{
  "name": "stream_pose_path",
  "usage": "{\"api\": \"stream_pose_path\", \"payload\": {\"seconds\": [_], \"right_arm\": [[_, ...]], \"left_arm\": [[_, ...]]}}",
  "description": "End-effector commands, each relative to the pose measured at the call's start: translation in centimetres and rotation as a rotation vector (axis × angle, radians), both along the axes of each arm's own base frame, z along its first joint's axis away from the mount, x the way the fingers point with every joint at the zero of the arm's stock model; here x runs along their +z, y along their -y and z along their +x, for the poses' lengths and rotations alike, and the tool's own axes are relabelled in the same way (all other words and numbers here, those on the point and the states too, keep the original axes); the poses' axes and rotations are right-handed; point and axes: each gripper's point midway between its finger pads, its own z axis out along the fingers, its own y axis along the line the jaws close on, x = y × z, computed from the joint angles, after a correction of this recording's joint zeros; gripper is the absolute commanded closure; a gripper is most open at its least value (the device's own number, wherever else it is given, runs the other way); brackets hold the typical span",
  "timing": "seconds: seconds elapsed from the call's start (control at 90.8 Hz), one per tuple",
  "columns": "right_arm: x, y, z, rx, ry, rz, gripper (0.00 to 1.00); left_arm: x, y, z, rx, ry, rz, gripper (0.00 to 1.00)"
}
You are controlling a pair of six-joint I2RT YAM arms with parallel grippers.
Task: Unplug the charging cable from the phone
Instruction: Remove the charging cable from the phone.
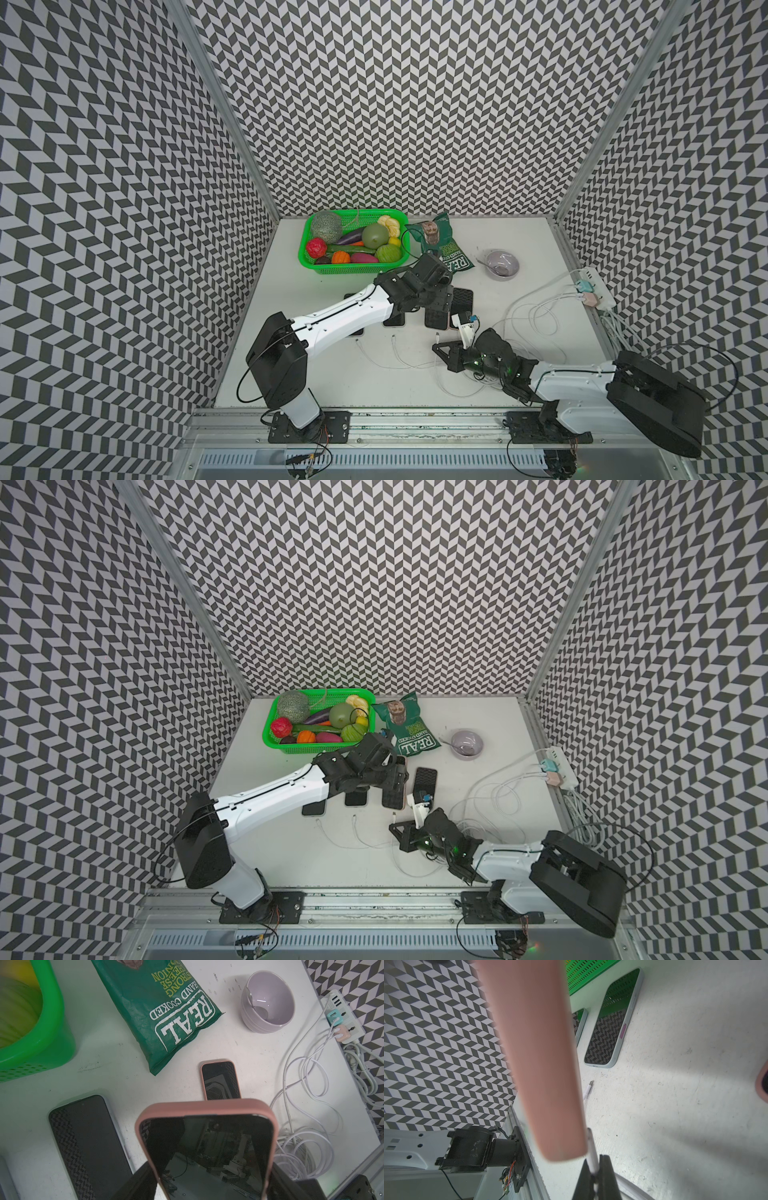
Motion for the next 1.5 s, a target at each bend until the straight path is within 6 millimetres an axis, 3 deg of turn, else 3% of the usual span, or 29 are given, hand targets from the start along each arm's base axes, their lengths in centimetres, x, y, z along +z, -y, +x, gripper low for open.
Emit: {"api": "stream_pose_path", "payload": {"seconds": [0.0,0.375,0.595,0.771,0.804,1.046,1.344,1.465,1.487], "right_arm": [[1.1,-0.1,-0.2,0.008,0.03,0.046,0.98],[0.5,-0.8,-1.0,0.045,0.015,0.029,0.97],[-0.3,-1.9,-1.8,0.082,-0.002,0.008,0.89],[-1.1,-2.3,-2.4,0.099,-0.015,-0.019,0.75],[0.0,-3.1,-2.1,0.102,0.002,0.002,0.72],[0.6,-3.1,-1.6,0.071,0.035,-0.046,0.51],[1.0,-0.7,-1.7,0.014,0.063,-0.078,0.31],[2.2,0.3,-1.4,-0.026,0.093,-0.073,0.21],[1.3,1.0,-1.7,-0.03,0.085,-0.097,0.19]], "left_arm": [[3.3,0.7,1.2,0.014,0.076,-0.082,1.0],[2.8,0.4,2.2,0.033,0.078,-0.066,1.0],[2.1,0.5,2.5,0.035,0.069,-0.053,1.0],[1.7,0.4,2.6,0.036,0.065,-0.044,1.0],[1.7,0.4,2.7,0.038,0.066,-0.043,1.0],[1.0,0.5,3.2,0.036,0.056,-0.029,1.0],[0.0,0.5,3.8,0.039,0.045,-0.005,1.0],[-0.7,0.7,4.0,0.038,0.036,0.01,1.0],[-0.8,0.7,4.1,0.039,0.033,0.012,1.0]]}}
